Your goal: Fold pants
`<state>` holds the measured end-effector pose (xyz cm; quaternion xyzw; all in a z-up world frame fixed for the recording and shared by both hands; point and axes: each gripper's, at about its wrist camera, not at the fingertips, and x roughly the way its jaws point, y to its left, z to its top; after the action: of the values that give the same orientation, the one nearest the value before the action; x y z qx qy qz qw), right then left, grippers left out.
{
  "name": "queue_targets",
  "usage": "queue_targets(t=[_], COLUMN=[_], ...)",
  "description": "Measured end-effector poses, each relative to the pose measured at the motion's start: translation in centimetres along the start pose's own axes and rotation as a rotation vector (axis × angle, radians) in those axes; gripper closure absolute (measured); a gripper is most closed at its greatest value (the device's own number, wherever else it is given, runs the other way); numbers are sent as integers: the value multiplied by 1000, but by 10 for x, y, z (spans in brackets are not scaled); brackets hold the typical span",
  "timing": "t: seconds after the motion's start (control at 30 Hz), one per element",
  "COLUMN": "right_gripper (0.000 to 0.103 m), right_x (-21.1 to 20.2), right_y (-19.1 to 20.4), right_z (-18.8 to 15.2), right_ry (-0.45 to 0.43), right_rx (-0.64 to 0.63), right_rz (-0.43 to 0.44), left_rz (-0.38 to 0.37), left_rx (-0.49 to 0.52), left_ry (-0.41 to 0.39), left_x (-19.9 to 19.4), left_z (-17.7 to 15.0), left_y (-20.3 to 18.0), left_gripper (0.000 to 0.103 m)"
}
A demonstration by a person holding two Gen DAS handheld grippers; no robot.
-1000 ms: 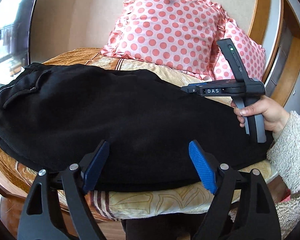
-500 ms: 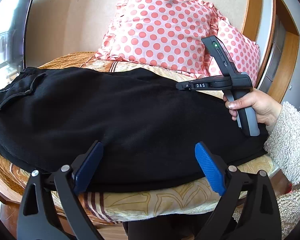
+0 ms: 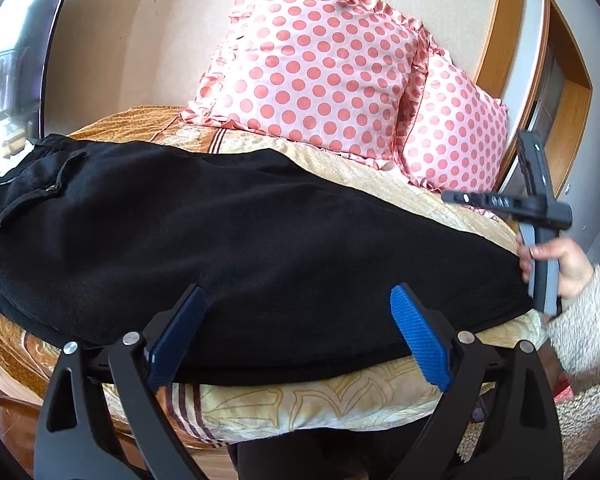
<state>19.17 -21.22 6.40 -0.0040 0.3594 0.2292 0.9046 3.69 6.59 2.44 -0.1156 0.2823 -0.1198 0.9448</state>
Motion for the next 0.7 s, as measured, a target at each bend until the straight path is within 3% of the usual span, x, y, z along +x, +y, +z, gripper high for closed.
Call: queue_targets(t=[0.07, 0.23, 0.27, 0.37, 0.47, 0.63, 0.7], right_gripper=[93, 92, 92, 92, 92, 92, 92], right_x=[-12, -27, -34, -54, -69, -95, -91], right_y=[11, 28, 29, 23, 8, -39, -63], right_z=[-28, -90, -101, -125, -130, -95, -76], right_ry=[14, 103, 74, 60, 40, -137, -134], right_rx=[-37, -123, -130, -74, 2, 63, 61], right_rz=[52, 30, 25, 64, 99, -143, -253], left_rz=[4, 19, 24, 33, 51, 40, 41], left_rx=[20, 64, 58, 27, 40, 58, 56], left_ry=[-9, 14, 27, 75, 66, 65, 78], left_x=[1, 11, 13, 22, 20, 19, 22], left_z=[3, 5, 4, 0, -2, -4, -5], left_y=[-7, -22, -22, -17, -20, -30, -32], left_gripper=[9, 9, 9, 9, 9, 9, 8])
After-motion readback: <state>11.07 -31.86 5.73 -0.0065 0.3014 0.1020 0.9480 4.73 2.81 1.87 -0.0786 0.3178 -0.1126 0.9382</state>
